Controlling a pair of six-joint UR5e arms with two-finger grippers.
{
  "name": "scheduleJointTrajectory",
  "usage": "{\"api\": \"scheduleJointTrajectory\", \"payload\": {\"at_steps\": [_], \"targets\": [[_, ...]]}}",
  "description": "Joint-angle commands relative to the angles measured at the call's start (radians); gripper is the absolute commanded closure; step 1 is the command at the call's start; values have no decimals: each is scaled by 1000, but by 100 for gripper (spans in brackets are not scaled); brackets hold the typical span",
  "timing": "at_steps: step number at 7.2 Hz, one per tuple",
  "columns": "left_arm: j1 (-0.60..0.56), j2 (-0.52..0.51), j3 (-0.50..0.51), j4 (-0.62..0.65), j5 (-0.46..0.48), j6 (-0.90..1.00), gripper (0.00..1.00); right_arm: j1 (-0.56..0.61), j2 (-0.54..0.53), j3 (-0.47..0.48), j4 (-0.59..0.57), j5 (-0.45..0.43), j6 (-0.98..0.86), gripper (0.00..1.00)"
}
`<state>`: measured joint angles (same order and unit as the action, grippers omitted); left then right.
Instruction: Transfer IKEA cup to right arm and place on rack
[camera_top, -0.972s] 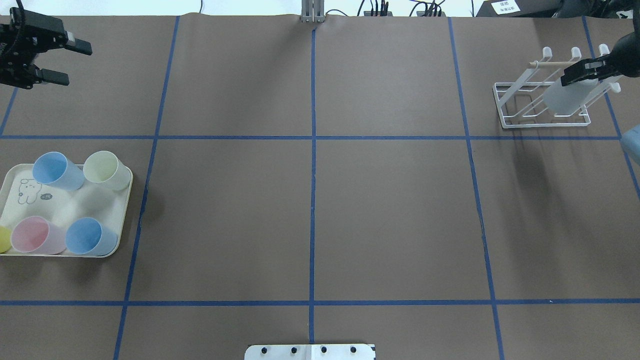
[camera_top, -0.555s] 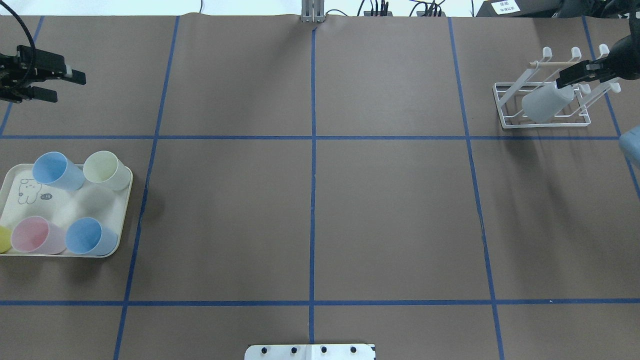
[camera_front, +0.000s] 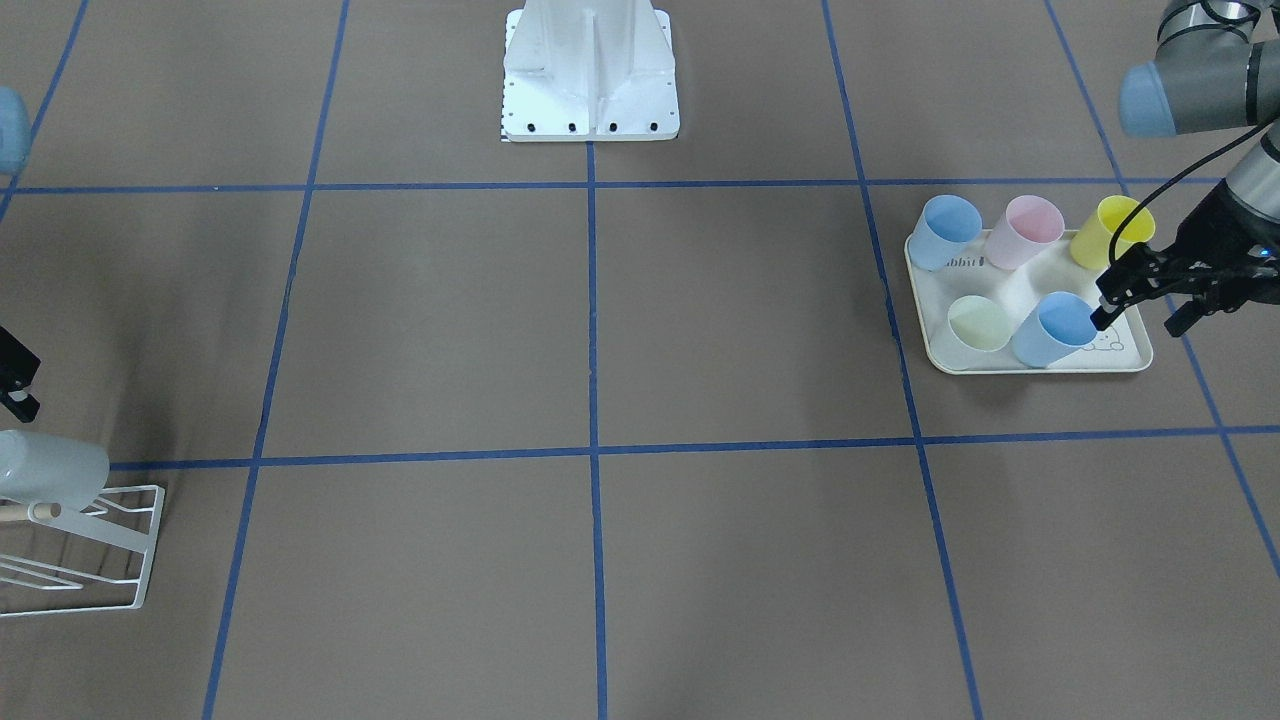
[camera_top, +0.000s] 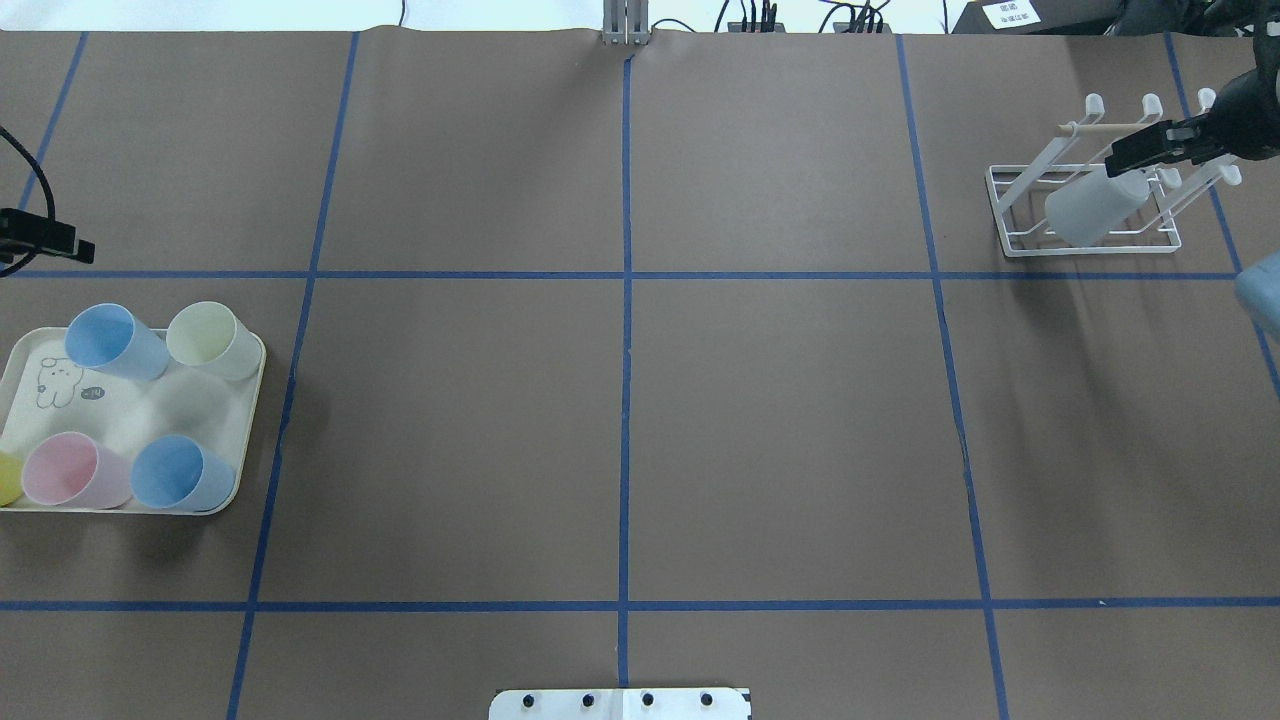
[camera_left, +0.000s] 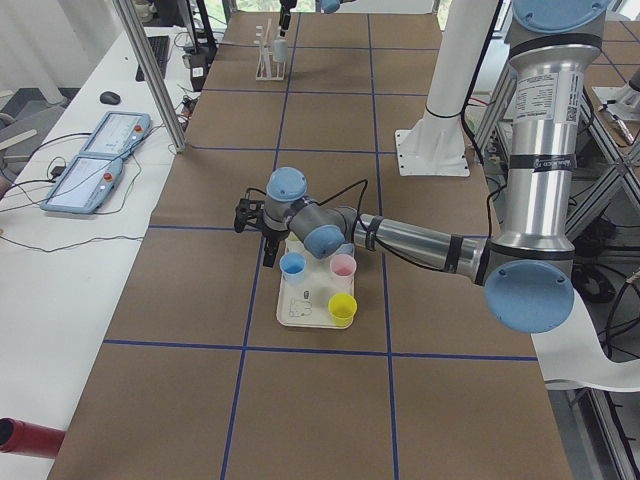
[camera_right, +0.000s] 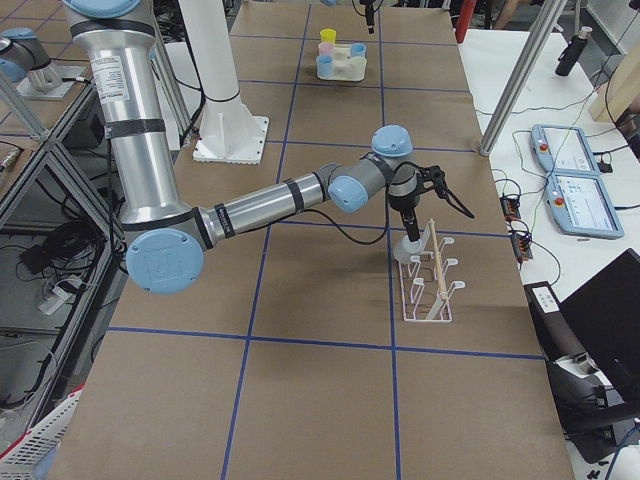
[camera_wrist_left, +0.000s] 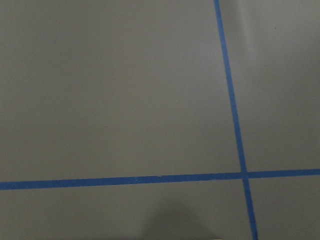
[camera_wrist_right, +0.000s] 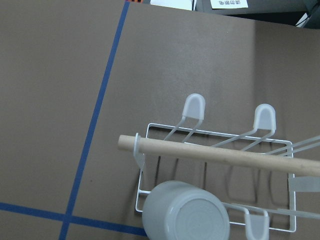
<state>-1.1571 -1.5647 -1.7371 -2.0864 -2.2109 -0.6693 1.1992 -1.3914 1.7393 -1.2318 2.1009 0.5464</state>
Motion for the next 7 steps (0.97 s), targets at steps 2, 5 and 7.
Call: {"api": "scheduleJointTrajectory", "payload": {"at_steps": [2, 5, 7], "targets": [[31, 14, 20, 120, -1, 97, 9, -6, -1, 15, 0, 4, 4, 1], [91, 9, 50, 118, -3, 97, 23, -7, 0, 23, -2, 5, 4, 1], [103, 15, 54, 120, -3, 93, 77, -6, -18, 96, -6, 61, 6, 1]]}}
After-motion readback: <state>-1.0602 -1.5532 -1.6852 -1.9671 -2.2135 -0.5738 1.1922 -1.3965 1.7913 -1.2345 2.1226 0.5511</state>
